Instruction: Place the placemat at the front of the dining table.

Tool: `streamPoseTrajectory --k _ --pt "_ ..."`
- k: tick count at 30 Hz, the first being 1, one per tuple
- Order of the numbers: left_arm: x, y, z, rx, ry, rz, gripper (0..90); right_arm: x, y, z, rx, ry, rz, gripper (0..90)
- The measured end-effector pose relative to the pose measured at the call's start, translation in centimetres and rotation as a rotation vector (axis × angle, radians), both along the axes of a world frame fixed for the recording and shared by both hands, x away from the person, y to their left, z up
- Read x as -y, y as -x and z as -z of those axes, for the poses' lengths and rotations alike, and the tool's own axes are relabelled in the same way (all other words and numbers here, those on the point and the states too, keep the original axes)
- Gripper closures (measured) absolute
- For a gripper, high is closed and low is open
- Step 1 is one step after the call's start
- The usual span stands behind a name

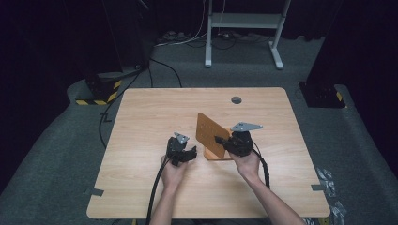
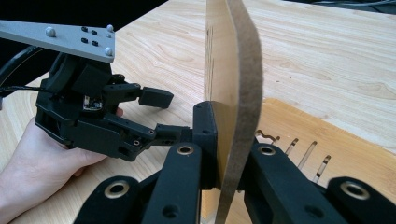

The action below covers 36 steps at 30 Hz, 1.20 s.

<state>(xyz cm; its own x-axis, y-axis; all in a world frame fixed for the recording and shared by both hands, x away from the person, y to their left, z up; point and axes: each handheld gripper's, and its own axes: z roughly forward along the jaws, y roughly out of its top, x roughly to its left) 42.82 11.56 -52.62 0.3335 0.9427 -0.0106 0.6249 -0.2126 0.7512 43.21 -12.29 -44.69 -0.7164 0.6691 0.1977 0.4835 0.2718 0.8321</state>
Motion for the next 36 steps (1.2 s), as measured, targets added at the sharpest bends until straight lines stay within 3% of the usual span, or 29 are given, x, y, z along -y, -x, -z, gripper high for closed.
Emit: streamPoseTrajectory --k 27,36 --pt "0.0 0.0 0.0 0.001 -0.004 0.002 32.1 1.2 0.2 -1.3 0.020 -0.007 0.011 86.3" --pt "0.0 0.0 0.0 0.003 -0.001 0.000 32.1 1.8 0.3 -1.8 0.053 -0.011 0.031 86.3"
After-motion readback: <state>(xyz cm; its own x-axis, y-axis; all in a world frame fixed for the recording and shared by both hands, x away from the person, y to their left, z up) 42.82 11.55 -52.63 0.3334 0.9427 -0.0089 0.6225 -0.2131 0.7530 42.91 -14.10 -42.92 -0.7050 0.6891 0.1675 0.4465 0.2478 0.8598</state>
